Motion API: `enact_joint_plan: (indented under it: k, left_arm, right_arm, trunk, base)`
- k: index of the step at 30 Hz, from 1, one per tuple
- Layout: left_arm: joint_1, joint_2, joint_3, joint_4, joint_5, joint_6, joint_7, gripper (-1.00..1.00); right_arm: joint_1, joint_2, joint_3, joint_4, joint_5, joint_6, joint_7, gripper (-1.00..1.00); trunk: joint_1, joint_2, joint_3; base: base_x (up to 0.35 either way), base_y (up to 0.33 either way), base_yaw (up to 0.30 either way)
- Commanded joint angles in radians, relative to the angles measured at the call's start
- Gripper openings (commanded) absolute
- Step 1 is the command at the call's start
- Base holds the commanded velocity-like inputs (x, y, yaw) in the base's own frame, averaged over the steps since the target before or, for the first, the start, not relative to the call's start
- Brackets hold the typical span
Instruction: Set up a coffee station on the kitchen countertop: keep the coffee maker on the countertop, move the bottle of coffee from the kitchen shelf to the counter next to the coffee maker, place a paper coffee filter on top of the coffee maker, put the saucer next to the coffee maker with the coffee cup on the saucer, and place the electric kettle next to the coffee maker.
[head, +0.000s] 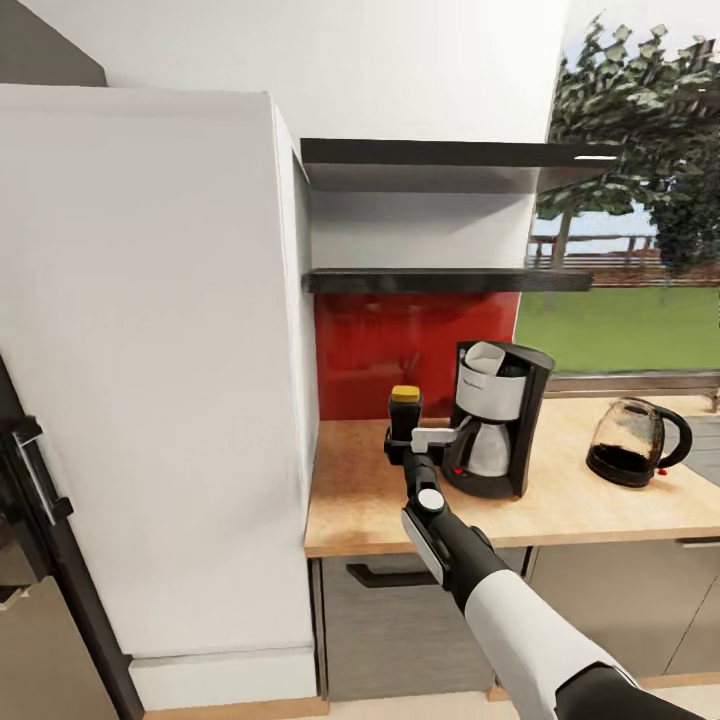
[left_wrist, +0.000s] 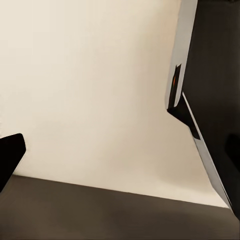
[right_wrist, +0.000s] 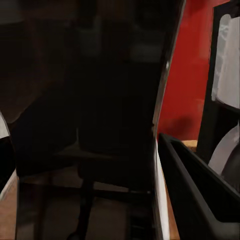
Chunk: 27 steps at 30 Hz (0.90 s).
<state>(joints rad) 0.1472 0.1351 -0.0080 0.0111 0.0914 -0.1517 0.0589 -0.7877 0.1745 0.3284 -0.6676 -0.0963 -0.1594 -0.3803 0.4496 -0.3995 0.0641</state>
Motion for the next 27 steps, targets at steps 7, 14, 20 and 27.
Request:
enact_joint_plan:
  k: [7, 14, 20, 27]
  left_arm:
    - [0.0, -0.001, 0.0, 0.002, 0.009, -0.004, -0.001, 1.0]
    - [0.0, -0.002, -0.002, 0.003, 0.007, -0.003, -0.001, 1.0]
    - [0.002, -0.004, -0.003, 0.002, 0.007, -0.009, 0.001, 1.0]
    - [-0.005, -0.006, 0.0, 0.001, 0.01, -0.009, 0.002, 1.0]
  right_arm:
    - [-0.001, 0.0, 0.007, 0.034, -0.011, -0.008, -0.004, -1.0]
    - [-0.001, 0.0, 0.005, 0.119, -0.01, -0.085, -0.004, -1.0]
    - [0.0, 0.0, -0.002, 0.158, -0.013, -0.194, -0.011, -1.0]
    - [0.002, 0.0, 0.017, 0.146, 0.002, -0.185, -0.007, -1.0]
  trunk:
    - [0.0, -0.001, 0.0]
    - [0.0, -0.001, 0.0]
    - [0.0, -0.001, 0.0]
    - [0.0, -0.001, 0.0]
  base:
    - [0.0, 0.277, -0.007]
    - [0.0, 0.06, 0.0]
    - [0.0, 0.001, 0.0]
    - [0.0, 0.0, 0.0]
